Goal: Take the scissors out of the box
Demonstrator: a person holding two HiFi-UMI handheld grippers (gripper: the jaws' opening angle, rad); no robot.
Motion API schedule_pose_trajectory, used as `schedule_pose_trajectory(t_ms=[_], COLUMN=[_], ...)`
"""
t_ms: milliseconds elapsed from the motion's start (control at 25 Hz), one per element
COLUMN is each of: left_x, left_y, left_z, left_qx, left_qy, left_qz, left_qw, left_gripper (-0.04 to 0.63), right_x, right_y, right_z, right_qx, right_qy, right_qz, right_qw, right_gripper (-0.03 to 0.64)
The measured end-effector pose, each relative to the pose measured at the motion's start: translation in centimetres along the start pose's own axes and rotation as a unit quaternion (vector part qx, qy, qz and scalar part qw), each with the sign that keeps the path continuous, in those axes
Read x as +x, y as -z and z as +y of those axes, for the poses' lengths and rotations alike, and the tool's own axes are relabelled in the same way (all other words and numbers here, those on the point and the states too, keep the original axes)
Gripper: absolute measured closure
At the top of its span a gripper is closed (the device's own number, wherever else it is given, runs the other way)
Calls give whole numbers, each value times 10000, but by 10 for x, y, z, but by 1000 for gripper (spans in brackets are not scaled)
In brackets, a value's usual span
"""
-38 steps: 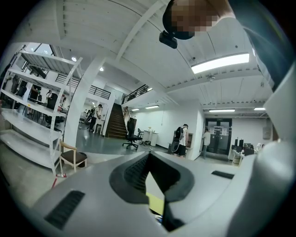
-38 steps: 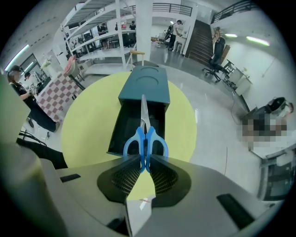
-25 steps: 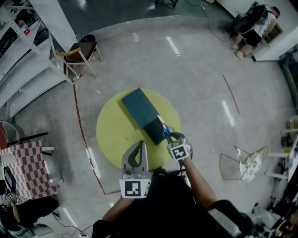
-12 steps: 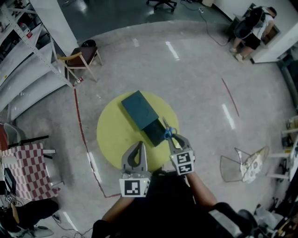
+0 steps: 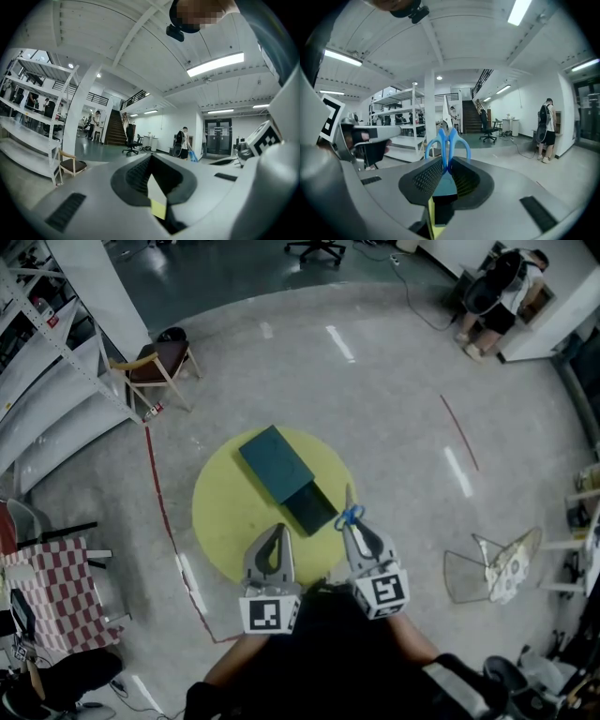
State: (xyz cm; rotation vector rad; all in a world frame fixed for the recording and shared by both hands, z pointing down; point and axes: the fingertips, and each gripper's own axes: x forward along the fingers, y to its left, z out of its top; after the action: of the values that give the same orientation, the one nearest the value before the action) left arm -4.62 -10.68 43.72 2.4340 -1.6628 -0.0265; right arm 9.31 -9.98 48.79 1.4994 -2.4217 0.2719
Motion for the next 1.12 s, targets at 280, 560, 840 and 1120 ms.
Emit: schedule_pose_trajectory(t_ms=[280, 560, 840, 1120], left_x=[2, 5, 6, 10], left_y=[2, 0, 0, 1], left_z=[0, 2, -3, -3], left_qx=[-40, 4, -15, -2], left_qy=[17, 49, 30, 32], left_qz=[8, 4, 20, 17], left_qw=[10000, 10000, 10000, 10000], left_gripper=[597, 597, 597, 597], right_x=[-14, -10, -11, -7], right_y=[-22, -22, -18, -18], right_z=[0, -1, -3, -3], right_qx=[166, 188, 143, 184], right_qy=[43, 53, 0, -33], right_qz=[-377, -332, -257, -273], right_qw=[9991, 9993, 9996, 9995], right_gripper=[554, 554, 554, 554])
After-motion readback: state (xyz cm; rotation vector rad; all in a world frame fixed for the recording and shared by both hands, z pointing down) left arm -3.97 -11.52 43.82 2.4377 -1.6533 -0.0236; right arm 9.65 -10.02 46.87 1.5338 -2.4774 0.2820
